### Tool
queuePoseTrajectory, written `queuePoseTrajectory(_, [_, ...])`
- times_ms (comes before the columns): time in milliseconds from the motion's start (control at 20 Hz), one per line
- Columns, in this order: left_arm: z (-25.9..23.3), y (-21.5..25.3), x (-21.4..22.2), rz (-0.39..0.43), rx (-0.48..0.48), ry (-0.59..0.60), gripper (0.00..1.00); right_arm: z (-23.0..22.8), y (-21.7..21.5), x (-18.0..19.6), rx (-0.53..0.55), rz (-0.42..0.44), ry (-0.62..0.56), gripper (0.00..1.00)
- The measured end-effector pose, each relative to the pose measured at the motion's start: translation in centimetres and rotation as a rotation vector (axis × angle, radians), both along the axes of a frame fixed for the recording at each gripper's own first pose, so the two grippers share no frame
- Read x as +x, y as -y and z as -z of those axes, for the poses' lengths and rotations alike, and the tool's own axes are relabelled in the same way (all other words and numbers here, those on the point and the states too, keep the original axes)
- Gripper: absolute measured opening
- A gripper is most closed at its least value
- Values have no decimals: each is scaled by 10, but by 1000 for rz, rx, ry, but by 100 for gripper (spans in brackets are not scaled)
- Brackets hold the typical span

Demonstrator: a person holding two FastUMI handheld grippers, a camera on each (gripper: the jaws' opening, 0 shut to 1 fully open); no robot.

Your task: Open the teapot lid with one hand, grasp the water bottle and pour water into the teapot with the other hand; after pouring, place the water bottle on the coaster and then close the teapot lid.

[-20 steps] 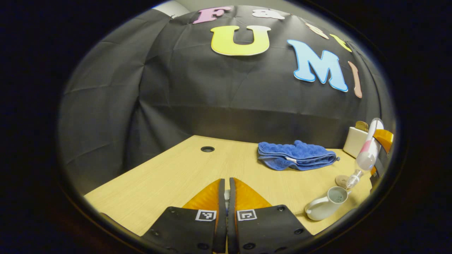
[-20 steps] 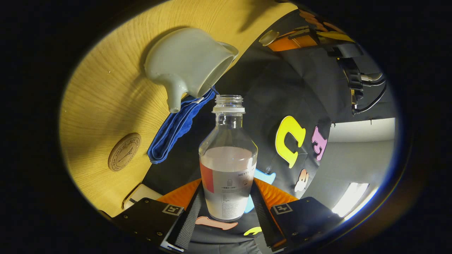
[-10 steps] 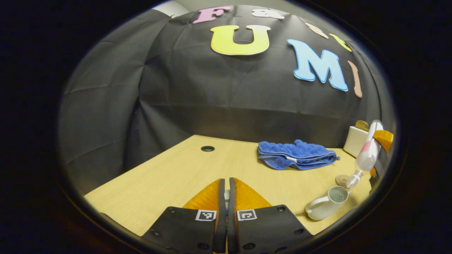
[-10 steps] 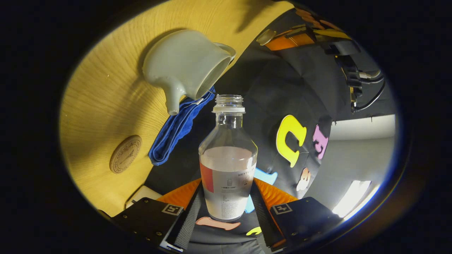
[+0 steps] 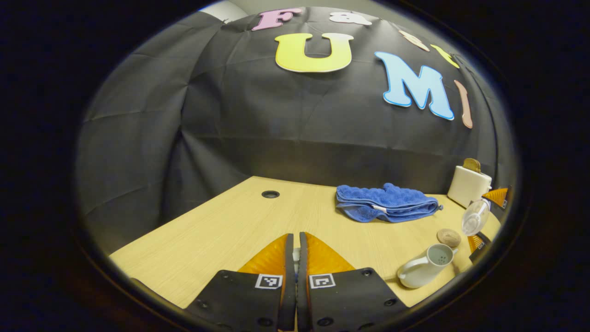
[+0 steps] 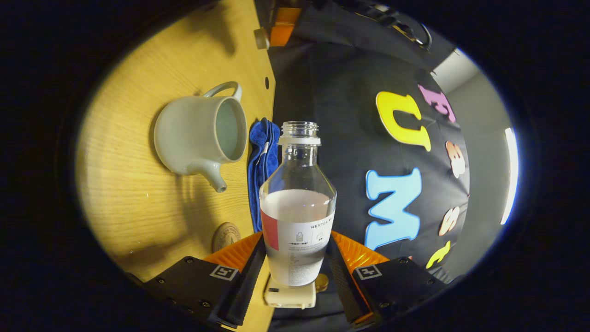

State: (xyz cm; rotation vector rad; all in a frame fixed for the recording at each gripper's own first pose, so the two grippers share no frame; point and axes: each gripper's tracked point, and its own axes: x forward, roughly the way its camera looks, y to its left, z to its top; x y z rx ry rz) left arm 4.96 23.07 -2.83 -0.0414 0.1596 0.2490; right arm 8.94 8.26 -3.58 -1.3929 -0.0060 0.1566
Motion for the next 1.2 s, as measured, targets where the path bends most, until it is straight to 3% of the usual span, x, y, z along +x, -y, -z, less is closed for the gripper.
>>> queuePoseTrajectory(300, [-1,1,0,6,-3,5,7,1,6,3,492,64,-178,77])
queuePoseTrajectory(600, [1,4,1,28,4,5,8,-3,3,20,895,77,-279,78])
queuePoseTrajectory(850, [0,6,1,47,18,11,8,-3,7,35,1087,94,-307,77])
queuePoseTrajectory(1200, [-3,6,2,60,32,11,8,16,27,63,1237,168,-343,77])
